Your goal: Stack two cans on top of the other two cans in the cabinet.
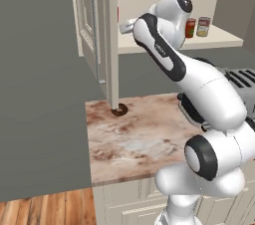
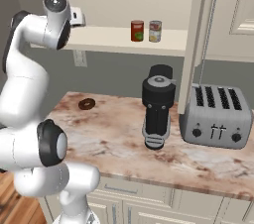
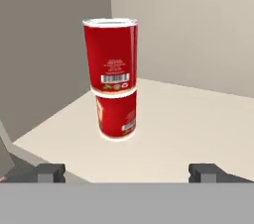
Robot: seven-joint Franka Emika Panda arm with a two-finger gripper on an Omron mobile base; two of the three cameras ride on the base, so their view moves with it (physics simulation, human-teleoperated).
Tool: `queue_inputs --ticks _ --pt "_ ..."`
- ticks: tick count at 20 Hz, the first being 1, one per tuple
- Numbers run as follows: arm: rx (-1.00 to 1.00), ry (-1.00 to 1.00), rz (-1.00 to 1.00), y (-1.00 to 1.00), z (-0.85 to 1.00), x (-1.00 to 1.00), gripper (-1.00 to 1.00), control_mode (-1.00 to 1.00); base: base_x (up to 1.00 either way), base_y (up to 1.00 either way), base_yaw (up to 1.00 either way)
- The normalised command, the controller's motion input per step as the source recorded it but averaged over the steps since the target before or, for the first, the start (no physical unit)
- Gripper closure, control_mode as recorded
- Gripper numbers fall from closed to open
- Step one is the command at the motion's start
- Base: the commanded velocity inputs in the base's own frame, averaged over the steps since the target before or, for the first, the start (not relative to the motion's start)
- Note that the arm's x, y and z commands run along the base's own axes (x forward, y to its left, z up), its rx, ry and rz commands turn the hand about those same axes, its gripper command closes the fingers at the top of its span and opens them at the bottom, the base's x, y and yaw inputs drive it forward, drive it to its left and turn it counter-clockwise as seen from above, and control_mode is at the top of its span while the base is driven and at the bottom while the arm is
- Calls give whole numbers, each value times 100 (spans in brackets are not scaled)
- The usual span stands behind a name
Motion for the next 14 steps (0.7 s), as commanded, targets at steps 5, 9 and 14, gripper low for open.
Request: queue_inputs --ticks 5,9,14 --pt "0 5 -22 -29 0 -42 -100 -100 0 0 0" --pt "0 4 -27 -35 0 -30 -100 -100 0 0 0" --pt "0 2 -25 -45 0 -22 -100 -100 0 0 0"
